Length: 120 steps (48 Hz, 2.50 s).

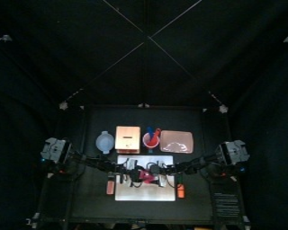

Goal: Get the cutter from the drawer then cut the dough then place the extra dough in the bowl
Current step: Cut the dough

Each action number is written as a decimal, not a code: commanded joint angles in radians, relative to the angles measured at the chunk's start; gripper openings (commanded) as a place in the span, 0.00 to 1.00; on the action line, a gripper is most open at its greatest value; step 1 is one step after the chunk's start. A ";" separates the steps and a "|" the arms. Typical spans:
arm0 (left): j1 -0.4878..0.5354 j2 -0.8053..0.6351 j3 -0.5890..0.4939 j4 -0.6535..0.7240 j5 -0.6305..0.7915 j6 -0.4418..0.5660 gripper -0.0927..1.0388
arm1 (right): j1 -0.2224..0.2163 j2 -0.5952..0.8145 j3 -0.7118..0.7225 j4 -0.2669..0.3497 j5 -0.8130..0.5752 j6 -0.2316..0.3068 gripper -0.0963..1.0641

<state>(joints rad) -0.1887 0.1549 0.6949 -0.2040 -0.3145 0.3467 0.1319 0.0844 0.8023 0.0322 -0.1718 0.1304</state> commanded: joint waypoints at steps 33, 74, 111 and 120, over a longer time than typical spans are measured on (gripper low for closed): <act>-0.006 0.012 0.091 -0.009 -0.144 -0.005 0.59 | -0.037 -0.064 -0.169 -0.078 0.281 -0.005 0.90; 0.017 0.137 0.080 -0.071 -0.204 -0.003 0.55 | -0.023 -0.055 -0.249 -0.138 0.465 -0.006 0.90; 0.020 0.146 0.086 -0.078 -0.199 -0.005 0.55 | -0.015 -0.011 -0.272 -0.130 0.466 -0.006 0.72; 0.018 0.146 0.087 -0.083 -0.199 -0.006 0.55 | -0.012 -0.011 -0.275 -0.133 0.468 -0.006 0.52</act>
<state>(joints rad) -0.1749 0.3068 0.7900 -0.2823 -0.5139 0.3421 0.1181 0.0920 0.5507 -0.0997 0.2991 0.1181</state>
